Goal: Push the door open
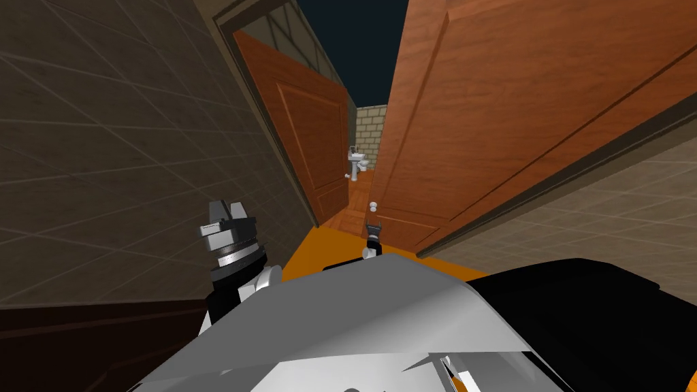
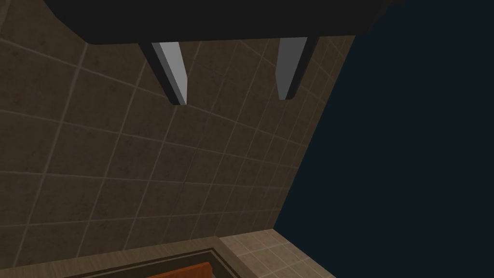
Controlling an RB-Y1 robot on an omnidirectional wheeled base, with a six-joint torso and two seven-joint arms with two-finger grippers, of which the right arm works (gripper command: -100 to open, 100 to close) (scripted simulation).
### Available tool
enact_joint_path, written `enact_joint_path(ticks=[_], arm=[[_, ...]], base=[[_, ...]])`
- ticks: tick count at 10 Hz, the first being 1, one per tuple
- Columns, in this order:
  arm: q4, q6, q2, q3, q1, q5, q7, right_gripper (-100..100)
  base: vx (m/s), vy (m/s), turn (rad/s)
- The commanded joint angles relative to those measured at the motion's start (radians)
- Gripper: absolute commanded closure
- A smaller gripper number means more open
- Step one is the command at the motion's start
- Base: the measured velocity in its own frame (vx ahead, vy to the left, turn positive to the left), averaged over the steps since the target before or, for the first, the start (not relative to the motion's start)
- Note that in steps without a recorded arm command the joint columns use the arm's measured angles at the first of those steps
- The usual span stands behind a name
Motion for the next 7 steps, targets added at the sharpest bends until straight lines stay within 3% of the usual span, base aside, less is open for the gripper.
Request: enact_joint_path(ticks=[1,2,4,7], arm=[[0.0,0.0,0.0,0.0,0.0,0.0,0.0,-100],[0.006,-0.003,-0.032,-0.002,-0.001,-0.003,-0.007,-100],[0.01,-0.004,-0.057,-0.005,-0.002,-0.006,-0.013,-100],[0.016,-0.006,-0.062,-0.009,-0.002,-0.009,-0.02,-100]], base=[[0.048,-0.037,0.021],[0.114,-0.039,0.016],[0.159,-0.074,0.03],[0.186,-0.077,0.022]])
